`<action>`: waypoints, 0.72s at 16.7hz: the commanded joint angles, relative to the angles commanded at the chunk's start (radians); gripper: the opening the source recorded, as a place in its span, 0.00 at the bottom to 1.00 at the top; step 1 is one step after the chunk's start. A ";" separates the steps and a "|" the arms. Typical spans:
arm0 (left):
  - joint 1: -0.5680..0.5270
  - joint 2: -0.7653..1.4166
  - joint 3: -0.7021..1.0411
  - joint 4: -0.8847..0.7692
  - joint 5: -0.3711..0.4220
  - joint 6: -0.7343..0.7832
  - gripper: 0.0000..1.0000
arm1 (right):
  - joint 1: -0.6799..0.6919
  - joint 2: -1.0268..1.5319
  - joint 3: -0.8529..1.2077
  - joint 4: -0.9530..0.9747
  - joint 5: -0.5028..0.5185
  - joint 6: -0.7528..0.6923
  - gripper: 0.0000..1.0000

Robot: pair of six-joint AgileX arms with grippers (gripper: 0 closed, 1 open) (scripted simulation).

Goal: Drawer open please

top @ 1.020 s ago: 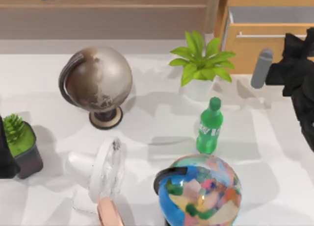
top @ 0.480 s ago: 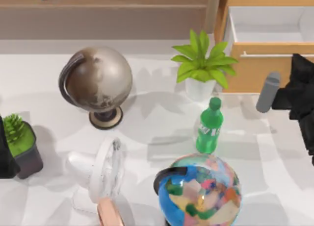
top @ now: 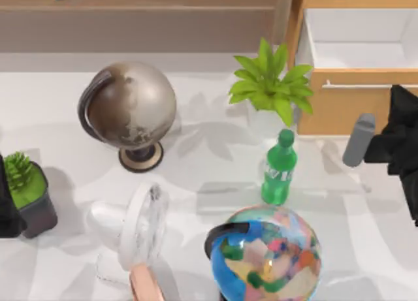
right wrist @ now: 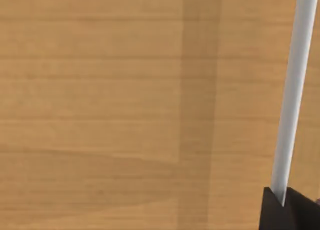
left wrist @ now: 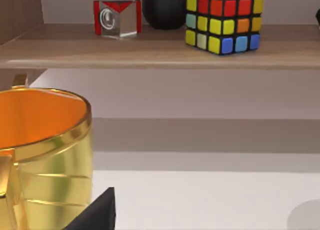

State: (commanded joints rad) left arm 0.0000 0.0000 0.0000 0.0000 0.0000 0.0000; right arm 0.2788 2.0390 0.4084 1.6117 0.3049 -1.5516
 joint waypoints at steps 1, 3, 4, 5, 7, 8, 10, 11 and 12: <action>0.000 0.000 0.000 0.000 0.000 0.000 1.00 | 0.010 -0.011 -0.040 0.027 0.012 0.001 0.00; 0.000 0.000 0.000 0.000 0.000 0.000 1.00 | 0.027 -0.032 -0.109 0.076 0.035 0.002 0.00; 0.000 0.000 0.000 0.000 0.000 0.000 1.00 | 0.032 -0.038 -0.128 0.091 0.042 0.002 0.00; 0.000 0.000 0.000 0.000 0.000 0.000 1.00 | 0.035 -0.041 -0.137 0.098 0.046 0.002 0.00; 0.000 0.000 0.000 0.000 0.000 0.000 1.00 | 0.035 -0.041 -0.138 0.099 0.046 0.002 0.00; 0.000 0.000 0.000 0.000 0.000 0.000 1.00 | 0.035 -0.041 -0.138 0.099 0.046 0.002 0.00; 0.000 0.000 0.000 0.000 0.000 0.000 1.00 | 0.035 -0.041 -0.138 0.099 0.046 0.002 0.15; 0.000 0.000 0.000 0.000 0.000 0.000 1.00 | 0.035 -0.041 -0.138 0.099 0.046 0.002 0.23; 0.000 0.000 0.000 0.000 0.000 0.000 1.00 | 0.035 -0.041 -0.138 0.099 0.046 0.002 0.30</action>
State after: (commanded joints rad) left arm 0.0000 0.0000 0.0000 0.0000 0.0000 0.0000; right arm 0.3137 1.9978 0.2707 1.7106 0.3511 -1.5494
